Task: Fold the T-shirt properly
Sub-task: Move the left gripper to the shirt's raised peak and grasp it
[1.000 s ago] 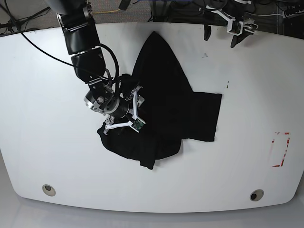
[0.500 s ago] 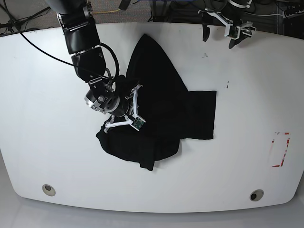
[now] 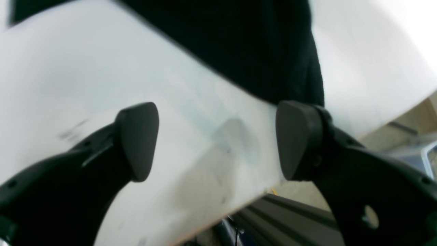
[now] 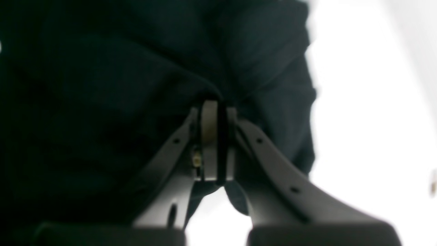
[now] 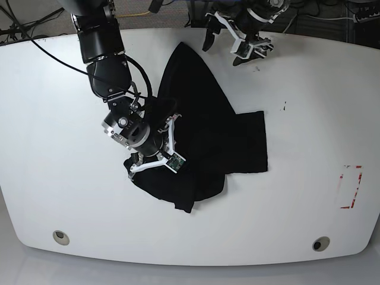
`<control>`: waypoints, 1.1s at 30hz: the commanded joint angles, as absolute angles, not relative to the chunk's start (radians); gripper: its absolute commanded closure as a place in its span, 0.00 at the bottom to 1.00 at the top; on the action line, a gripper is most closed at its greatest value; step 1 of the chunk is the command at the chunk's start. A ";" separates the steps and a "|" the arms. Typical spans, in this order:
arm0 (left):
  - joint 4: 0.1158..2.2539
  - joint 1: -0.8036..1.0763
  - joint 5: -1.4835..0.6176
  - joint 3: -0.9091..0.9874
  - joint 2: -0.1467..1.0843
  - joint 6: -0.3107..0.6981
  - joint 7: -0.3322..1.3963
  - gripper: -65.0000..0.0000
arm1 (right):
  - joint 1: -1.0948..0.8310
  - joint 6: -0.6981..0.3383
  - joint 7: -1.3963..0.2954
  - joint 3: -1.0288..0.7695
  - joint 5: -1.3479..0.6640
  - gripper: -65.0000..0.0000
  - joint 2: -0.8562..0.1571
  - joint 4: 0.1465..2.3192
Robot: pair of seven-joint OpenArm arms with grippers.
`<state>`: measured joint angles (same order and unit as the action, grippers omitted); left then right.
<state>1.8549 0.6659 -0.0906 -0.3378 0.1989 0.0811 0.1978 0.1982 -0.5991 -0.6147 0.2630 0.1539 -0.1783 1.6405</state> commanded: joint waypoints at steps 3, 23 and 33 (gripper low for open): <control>1.856 0.611 -0.101 -0.377 0.199 0.082 0.291 0.23 | 0.222 -0.590 -0.611 0.260 0.145 1.00 -0.182 1.712; 1.764 0.392 -0.251 -0.420 0.199 0.248 0.558 0.23 | 0.206 -0.591 -0.644 0.259 0.147 1.00 -0.183 1.762; 1.715 0.302 -0.108 -0.570 0.200 0.242 0.552 0.23 | 0.202 -0.591 -0.644 0.259 0.147 1.00 -0.179 1.761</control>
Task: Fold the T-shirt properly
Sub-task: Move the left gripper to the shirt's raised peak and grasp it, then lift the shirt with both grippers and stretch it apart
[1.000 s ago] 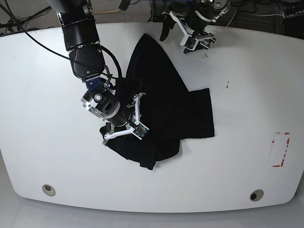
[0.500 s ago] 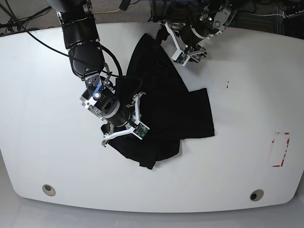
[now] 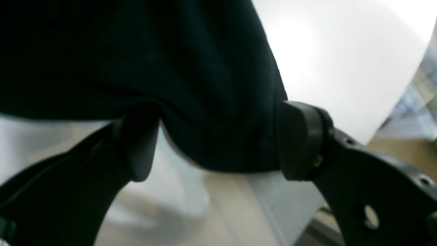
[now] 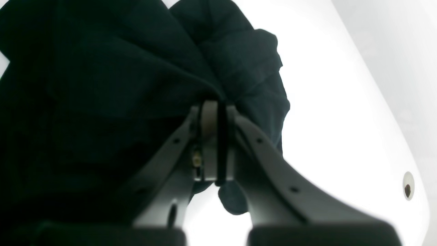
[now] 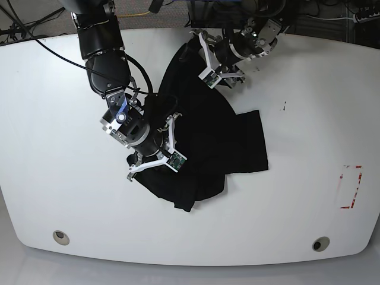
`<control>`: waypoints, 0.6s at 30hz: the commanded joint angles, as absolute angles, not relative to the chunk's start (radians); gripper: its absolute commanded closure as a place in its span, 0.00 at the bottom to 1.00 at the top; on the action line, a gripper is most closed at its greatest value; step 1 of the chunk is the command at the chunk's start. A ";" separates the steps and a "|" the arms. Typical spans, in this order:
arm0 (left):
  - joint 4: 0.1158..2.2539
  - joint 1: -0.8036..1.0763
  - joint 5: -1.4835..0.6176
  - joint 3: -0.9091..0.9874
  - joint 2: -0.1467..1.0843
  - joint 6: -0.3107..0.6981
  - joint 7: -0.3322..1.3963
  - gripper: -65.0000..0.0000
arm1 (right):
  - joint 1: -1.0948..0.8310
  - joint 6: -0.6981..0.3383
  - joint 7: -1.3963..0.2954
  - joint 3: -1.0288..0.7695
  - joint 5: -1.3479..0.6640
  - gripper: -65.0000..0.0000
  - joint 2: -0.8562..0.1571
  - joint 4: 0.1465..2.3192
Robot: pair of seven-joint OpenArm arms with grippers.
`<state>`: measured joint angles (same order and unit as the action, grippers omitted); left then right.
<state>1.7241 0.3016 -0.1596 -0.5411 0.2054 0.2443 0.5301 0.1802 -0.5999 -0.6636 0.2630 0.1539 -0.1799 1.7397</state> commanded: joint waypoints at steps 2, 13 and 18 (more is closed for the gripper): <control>1.689 0.292 -0.028 -0.621 0.199 0.242 0.552 0.23 | 0.202 -0.591 -0.644 0.259 0.147 1.00 -0.179 1.761; 1.603 0.237 0.130 -0.667 0.150 0.242 0.553 0.91 | 0.203 -0.590 -0.644 0.259 0.147 1.00 -0.179 1.758; 1.593 0.228 0.130 -0.615 0.151 0.242 0.552 1.00 | 0.202 -0.590 -0.644 0.229 0.147 1.00 -0.179 1.756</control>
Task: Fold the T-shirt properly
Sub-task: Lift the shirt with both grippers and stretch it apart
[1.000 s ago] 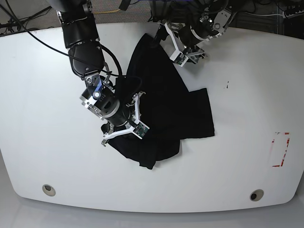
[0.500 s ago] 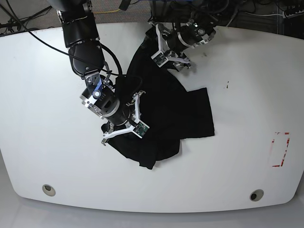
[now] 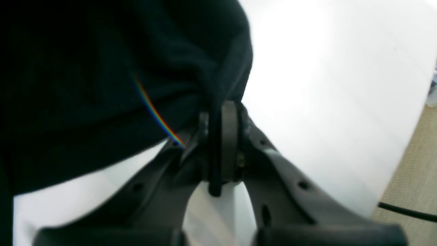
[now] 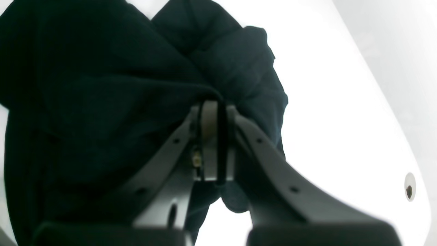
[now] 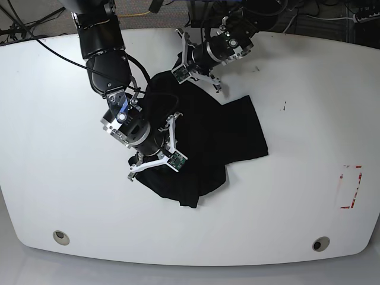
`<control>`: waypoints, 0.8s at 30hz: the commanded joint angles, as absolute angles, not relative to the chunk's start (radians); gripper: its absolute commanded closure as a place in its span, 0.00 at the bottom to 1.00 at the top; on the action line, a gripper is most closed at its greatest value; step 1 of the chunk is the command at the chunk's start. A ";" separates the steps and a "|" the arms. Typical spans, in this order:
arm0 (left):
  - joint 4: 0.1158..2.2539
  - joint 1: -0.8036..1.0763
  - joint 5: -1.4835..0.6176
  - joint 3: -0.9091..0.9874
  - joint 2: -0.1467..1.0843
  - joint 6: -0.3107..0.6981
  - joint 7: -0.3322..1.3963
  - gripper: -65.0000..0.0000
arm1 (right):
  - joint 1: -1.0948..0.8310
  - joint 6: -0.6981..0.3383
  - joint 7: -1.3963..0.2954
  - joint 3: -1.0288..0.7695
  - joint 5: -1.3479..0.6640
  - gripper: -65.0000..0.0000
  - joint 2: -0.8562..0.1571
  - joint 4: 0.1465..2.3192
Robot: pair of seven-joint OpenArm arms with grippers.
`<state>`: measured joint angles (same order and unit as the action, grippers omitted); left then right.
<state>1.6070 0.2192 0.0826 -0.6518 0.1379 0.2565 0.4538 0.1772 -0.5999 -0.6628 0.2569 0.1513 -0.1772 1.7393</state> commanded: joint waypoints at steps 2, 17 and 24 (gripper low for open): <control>1.595 0.229 0.127 -0.562 0.150 0.242 0.552 1.00 | 0.202 -0.590 -0.644 0.208 0.147 1.00 -0.176 1.759; 1.794 0.329 0.125 -0.002 0.154 0.251 0.556 1.00 | 0.259 -0.588 -0.645 0.142 0.145 1.00 -0.176 1.794; 1.805 0.297 0.127 0.206 0.151 0.300 0.558 1.00 | 0.360 -0.588 -0.645 0.140 0.145 1.00 -0.176 1.771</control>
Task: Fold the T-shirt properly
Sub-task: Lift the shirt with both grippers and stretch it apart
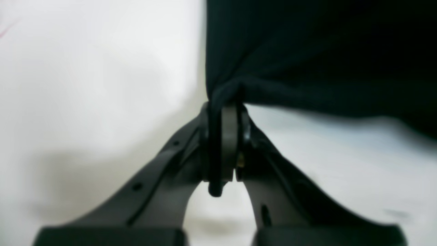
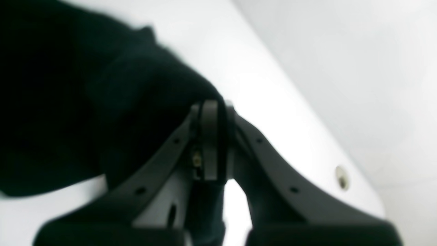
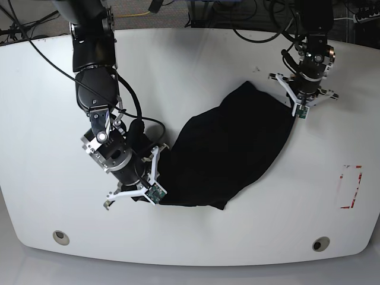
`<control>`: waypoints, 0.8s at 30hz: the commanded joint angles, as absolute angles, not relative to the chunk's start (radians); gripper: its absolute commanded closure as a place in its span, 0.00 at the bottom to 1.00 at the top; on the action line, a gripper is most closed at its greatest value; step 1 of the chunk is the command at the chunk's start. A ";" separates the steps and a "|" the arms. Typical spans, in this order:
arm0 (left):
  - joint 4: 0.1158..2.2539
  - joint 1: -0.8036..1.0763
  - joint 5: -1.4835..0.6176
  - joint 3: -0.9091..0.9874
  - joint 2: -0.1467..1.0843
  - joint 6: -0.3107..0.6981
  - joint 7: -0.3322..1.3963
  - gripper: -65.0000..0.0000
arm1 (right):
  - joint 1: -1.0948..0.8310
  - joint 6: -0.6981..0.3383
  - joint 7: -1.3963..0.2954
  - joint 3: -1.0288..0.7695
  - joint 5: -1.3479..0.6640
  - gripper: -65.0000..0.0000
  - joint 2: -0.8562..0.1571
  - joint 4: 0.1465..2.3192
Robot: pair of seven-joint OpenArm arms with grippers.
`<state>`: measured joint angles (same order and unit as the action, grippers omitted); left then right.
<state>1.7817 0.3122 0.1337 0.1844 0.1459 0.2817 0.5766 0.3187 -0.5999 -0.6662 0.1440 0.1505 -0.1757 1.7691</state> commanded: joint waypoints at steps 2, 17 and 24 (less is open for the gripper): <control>1.831 0.265 0.130 0.271 0.151 0.335 0.562 1.00 | 0.398 -0.588 -0.645 0.140 0.145 1.00 -0.177 1.755; 1.859 -0.173 0.131 0.404 0.251 0.426 0.843 1.00 | 0.769 -0.598 -0.642 0.140 0.145 1.00 -0.185 1.500; 1.865 -0.372 0.131 0.403 0.309 0.427 0.912 1.00 | 0.915 -0.598 -0.642 0.140 0.145 1.00 -0.208 1.451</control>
<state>1.8481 -0.3237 0.1261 0.3988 0.2863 0.4385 0.9352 0.8474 -0.6121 -0.6617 0.1459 0.1360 -0.2031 1.4494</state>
